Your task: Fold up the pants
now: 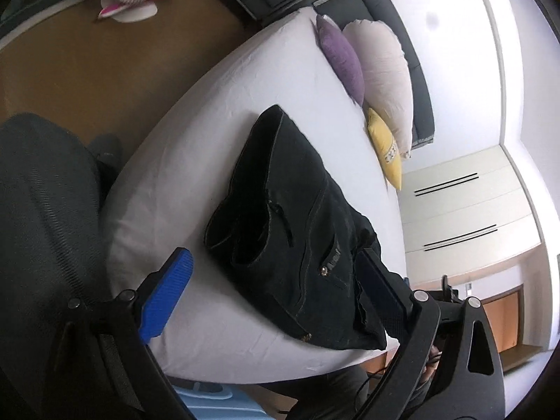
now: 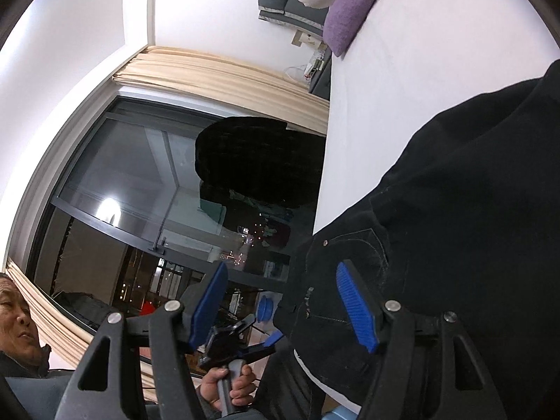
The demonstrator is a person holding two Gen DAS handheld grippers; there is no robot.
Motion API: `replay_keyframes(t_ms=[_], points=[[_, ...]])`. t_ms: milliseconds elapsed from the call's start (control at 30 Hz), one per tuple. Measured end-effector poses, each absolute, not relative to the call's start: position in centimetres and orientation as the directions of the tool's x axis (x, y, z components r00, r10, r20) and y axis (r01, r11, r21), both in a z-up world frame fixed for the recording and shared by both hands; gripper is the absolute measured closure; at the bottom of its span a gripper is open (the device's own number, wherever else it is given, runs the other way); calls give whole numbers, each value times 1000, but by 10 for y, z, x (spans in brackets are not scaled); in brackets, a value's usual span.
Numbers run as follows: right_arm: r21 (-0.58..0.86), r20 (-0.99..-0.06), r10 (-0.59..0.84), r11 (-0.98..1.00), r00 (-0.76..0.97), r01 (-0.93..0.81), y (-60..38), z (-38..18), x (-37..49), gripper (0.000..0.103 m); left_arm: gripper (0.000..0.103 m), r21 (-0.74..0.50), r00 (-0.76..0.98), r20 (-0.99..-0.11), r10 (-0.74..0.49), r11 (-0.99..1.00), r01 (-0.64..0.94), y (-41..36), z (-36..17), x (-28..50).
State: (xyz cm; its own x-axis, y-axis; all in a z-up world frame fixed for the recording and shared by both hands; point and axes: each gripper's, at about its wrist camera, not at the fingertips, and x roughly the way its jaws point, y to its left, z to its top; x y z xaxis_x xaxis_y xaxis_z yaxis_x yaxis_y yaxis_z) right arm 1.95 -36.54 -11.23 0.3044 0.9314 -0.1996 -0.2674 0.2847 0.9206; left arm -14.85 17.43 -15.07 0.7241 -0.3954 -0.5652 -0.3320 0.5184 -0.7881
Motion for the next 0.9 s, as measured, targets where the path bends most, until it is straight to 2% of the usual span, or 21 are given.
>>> replay_keyframes(t_ms=[200,300,500,567,733,767,900], points=[[925,-166,929,263,329,-274,-375,-108,22,34,10,-827,717,-538,-444,442,-347,175,-173,-135],[928,-160,927,258,338,-269,-382,-111,20,34,17,-841,728,-520,-448,417,-344,173,-182,-129],[929,-184,926,273,329,-250,-376,-117,24,34,48,-878,747,-478,-462,256,-403,184,-201,-120],[926,-205,925,289,319,-242,-372,-119,27,34,61,-880,748,-474,-464,224,-419,187,-209,-119],[917,-263,919,333,293,-219,-358,-126,37,34,72,-885,749,-462,-475,191,-425,193,-217,-114],[914,-277,917,343,288,-214,-355,-127,38,34,77,-887,752,-456,-475,182,-423,191,-214,-108],[895,-356,900,406,252,-186,-338,-138,43,34,82,-894,761,-448,-469,219,-392,190,-204,-110]])
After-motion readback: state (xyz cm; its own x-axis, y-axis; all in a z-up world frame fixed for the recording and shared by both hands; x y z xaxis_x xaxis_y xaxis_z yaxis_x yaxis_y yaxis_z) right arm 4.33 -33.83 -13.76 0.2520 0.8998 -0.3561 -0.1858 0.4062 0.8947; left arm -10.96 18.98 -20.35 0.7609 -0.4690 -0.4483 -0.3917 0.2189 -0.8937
